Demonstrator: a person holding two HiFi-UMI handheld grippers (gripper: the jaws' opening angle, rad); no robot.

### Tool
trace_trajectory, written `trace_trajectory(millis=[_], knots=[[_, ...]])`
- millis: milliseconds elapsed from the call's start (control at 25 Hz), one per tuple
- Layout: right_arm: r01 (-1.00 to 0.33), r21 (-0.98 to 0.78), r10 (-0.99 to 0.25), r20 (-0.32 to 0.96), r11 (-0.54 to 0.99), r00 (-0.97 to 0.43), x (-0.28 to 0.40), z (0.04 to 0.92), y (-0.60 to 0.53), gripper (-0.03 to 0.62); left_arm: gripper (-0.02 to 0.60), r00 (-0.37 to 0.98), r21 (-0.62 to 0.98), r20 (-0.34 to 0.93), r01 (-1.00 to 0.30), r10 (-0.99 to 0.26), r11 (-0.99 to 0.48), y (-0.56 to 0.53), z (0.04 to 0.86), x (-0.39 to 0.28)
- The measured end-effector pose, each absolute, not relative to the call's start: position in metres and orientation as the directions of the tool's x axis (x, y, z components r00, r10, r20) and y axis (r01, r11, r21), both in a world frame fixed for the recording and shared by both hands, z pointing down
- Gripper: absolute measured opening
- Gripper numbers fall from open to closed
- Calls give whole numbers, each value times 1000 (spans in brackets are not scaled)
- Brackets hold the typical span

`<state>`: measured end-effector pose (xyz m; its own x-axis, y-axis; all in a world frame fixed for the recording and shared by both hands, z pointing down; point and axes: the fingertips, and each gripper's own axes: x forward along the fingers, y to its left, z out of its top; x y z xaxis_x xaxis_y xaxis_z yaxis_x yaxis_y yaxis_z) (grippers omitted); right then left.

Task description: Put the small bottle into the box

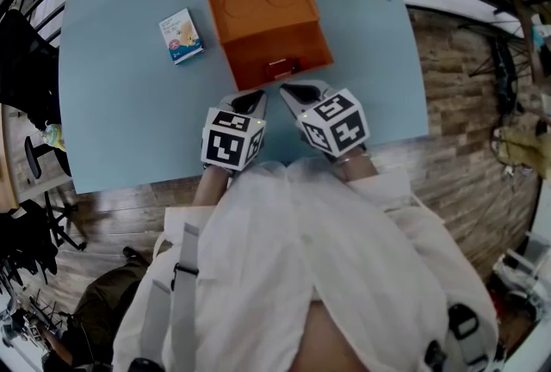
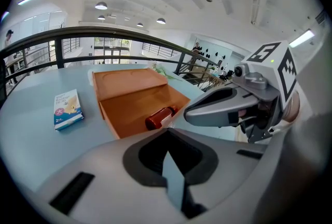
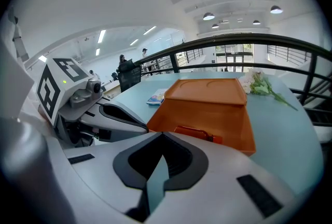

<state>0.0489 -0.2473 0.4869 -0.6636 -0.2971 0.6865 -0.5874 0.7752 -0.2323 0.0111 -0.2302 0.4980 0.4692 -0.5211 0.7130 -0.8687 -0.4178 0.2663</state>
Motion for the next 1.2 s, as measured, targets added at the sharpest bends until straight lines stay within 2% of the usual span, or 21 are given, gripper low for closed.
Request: trace_trajectory(millis=[1200], knots=[[-563,-223,-269,702,795,-659,44,492,-245,3,3,481,288,715,-864,-507,-413,-226,501,11]])
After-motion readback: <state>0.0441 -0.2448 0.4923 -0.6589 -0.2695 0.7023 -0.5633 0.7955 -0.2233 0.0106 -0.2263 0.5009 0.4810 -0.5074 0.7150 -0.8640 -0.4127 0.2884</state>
